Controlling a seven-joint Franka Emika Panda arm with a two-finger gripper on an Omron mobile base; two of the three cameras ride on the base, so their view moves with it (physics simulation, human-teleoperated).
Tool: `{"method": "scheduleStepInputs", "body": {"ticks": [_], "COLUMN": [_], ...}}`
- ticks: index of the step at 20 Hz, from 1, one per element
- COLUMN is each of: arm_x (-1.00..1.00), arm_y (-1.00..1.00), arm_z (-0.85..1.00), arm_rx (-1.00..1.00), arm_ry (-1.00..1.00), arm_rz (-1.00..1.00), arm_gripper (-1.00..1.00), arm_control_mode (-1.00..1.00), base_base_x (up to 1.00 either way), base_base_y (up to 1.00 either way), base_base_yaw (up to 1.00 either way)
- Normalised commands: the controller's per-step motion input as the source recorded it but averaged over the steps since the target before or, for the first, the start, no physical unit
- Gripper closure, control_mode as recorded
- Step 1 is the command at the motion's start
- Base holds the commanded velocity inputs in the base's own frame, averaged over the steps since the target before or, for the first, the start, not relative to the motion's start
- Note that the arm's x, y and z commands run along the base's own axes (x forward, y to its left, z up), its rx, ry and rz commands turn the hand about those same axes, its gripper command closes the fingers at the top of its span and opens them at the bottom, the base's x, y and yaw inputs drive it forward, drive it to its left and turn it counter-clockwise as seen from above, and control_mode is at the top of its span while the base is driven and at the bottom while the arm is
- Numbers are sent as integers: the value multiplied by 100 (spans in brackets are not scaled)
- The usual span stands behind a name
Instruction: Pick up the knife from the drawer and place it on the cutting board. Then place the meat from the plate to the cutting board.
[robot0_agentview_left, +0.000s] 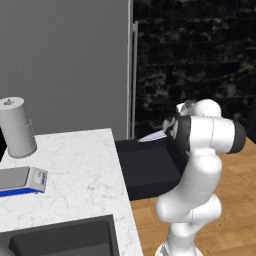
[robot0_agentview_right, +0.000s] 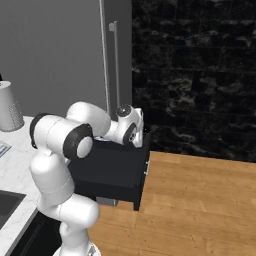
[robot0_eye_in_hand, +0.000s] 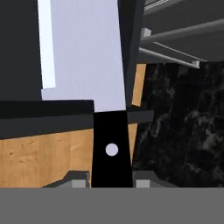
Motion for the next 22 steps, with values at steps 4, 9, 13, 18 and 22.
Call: {"method": "scheduleStepInputs", "body": {"ticks": [4, 9, 13, 18, 22], "arm_x": [-100, -99, -59, -6, 0], "arm_y": [-56, 0, -10, 0, 0], "arm_z": [100, 94, 33, 0, 0], "arm_rx": [11, 9, 3, 0, 0], "arm_ry": [-22, -2, 2, 0, 0], "arm_rz": [-20, -20, -9, 0, 0], "arm_gripper": [100, 100, 100, 100, 100], "arm_control_mode": [-100, -100, -100, -100, -100], "base_base_x": [0, 0, 0, 0, 0], "base_base_y": [0, 0, 0, 0, 0], "base_base_yaw": [0, 0, 0, 0, 0]}}
